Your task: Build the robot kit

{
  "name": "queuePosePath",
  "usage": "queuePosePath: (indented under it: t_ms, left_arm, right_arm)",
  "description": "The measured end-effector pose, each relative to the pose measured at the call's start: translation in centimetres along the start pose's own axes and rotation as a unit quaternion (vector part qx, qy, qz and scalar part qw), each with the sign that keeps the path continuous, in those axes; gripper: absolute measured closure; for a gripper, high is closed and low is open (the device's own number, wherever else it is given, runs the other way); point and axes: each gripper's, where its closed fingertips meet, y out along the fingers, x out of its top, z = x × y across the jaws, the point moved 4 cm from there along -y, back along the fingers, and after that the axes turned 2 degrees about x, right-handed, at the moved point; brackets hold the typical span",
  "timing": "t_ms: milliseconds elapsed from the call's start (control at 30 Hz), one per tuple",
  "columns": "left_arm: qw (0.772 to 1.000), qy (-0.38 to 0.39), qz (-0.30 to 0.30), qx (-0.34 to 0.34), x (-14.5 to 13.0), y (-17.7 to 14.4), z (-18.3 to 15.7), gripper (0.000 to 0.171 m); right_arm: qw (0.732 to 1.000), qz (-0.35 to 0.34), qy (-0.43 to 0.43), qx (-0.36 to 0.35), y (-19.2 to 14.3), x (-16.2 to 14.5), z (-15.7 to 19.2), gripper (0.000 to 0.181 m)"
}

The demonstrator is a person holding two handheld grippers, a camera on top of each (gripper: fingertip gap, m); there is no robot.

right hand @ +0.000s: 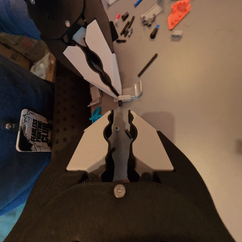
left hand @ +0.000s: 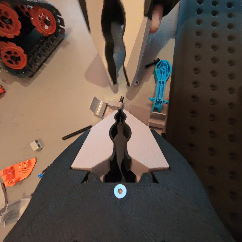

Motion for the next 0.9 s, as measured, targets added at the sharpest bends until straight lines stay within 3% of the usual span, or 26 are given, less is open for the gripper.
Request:
queuePosePath:
  t_ms: [167,267,400,467,567,700,900]
  left_arm:
    - [1.000,-0.024,-0.014,0.003,0.3,-0.7,0.8,0.167]
    - [1.000,-0.026,-0.011,0.006,0.2,-1.0,0.9,0.164]
    - [0.999,-0.040,-0.011,0.007,0.0,-1.1,1.2,0.161]
    - [0.999,-0.035,-0.006,0.006,-0.1,-1.0,1.0,0.160]
    - [0.999,-0.034,-0.005,0.006,-0.1,-1.0,0.7,0.161]
    - [0.999,-0.037,-0.007,0.007,-0.2,-0.9,0.6,0.161]
    - [0.999,-0.042,-0.009,0.009,0.0,-1.1,0.4,0.161]
  right_arm:
    - [0.992,-0.052,0.045,-0.103,-7.1,-1.9,0.5,0.153]
    - [0.982,-0.039,0.070,-0.171,-11.3,-4.7,1.0,0.149]
    - [0.951,0.033,0.108,-0.289,-18.5,-10.2,1.2,0.145]
    - [0.917,0.113,0.143,-0.354,-22.7,-15.0,1.1,0.140]
    - [0.879,0.185,0.201,-0.390,-27.0,-20.8,1.9,0.139]
    - [0.863,0.217,0.248,-0.384,-28.8,-25.6,2.6,0.135]
    - [0.864,0.223,0.264,-0.365,-27.4,-26.9,2.9,0.125]
